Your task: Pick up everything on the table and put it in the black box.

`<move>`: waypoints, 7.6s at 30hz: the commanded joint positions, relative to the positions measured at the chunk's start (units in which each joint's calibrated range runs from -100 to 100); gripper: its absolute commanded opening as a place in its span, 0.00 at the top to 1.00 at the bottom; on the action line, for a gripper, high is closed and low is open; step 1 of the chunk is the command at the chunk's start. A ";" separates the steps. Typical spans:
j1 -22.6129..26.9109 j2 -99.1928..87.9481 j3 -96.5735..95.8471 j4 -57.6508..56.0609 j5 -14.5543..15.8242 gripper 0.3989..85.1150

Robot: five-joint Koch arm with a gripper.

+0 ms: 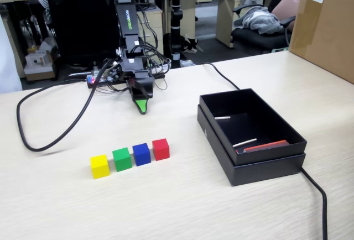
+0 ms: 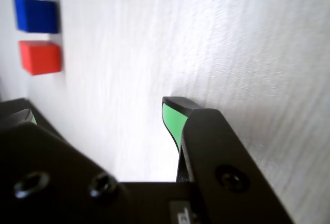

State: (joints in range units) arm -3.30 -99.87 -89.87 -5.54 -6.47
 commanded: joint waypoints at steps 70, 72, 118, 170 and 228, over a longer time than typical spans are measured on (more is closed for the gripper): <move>-11.72 121.61 125.04 -50.23 -4.49 0.94; -12.36 118.17 124.59 -50.23 -4.49 0.94; 17.83 105.32 122.96 -64.49 16.07 0.83; -6.94 122.07 135.47 -65.69 -2.98 0.44; 21.54 113.35 134.93 -67.08 14.02 0.95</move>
State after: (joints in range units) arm 17.26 15.60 39.75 -72.13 6.76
